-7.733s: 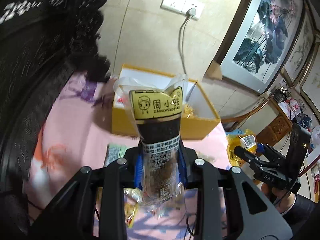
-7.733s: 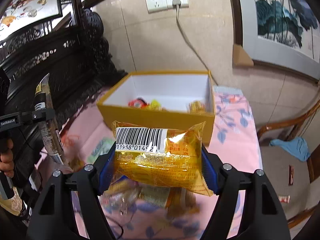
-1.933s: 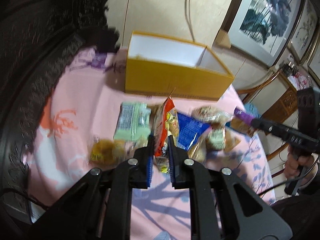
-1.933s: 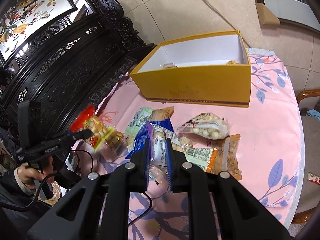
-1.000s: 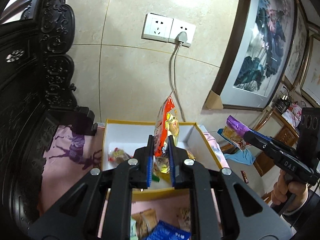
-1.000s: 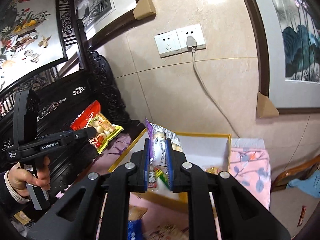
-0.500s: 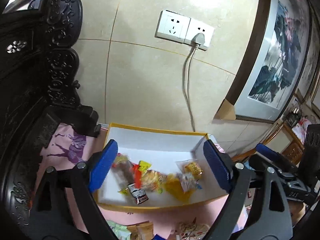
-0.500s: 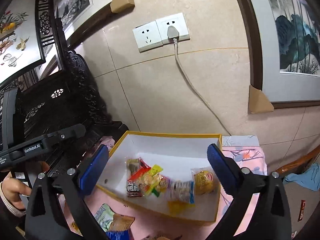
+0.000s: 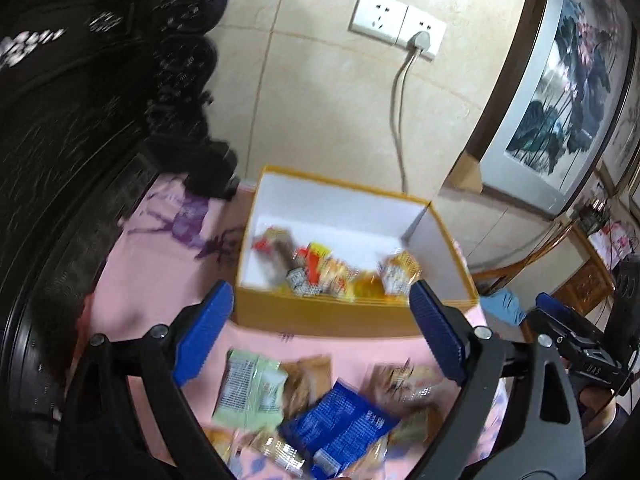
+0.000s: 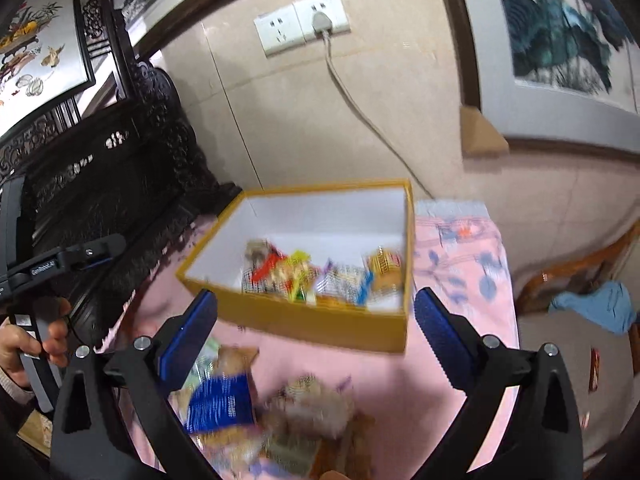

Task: Organize snacks
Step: 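Grasp the gold barcode bag with the right tool while the left tool grasps a sesame bar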

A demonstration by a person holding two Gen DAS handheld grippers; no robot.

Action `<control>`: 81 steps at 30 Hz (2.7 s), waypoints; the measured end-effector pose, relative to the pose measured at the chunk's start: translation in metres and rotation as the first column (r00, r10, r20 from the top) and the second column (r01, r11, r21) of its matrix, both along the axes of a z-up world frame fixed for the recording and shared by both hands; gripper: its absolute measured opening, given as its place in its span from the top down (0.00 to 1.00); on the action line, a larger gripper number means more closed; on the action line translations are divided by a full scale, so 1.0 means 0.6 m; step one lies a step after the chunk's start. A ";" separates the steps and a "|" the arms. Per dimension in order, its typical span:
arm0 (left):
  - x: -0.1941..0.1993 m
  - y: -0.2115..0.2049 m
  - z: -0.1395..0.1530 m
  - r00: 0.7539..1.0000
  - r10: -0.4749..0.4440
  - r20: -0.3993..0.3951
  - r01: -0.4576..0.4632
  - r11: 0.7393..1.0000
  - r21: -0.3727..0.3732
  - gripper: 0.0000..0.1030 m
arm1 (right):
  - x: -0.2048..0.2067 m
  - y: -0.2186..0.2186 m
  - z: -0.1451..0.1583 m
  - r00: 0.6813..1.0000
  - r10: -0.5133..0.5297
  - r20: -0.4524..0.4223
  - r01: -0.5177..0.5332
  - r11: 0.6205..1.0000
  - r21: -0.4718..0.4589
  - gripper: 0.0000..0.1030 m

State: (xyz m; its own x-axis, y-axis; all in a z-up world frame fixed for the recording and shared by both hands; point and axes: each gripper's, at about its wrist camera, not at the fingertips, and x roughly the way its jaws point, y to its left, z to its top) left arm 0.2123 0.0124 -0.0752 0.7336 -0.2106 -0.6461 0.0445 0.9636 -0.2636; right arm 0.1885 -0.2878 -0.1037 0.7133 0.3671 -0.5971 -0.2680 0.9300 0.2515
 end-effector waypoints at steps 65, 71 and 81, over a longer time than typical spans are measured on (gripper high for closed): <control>-0.062 -0.038 -0.323 0.776 0.287 -0.562 -0.312 0.948 0.052 0.62 | -0.146 0.083 -0.221 0.835 0.486 -0.257 -0.547 0.786 -0.289 0.61; -0.068 -0.041 -0.318 0.798 0.241 -0.552 -0.266 0.963 0.036 0.70 | -0.143 0.087 -0.213 0.843 0.485 -0.231 -0.535 0.795 -0.286 0.61; -0.109 -0.021 -0.301 0.831 0.193 -0.522 -0.191 0.980 0.059 0.71 | -0.145 0.069 -0.216 0.853 0.462 -0.243 -0.517 0.815 -0.263 0.60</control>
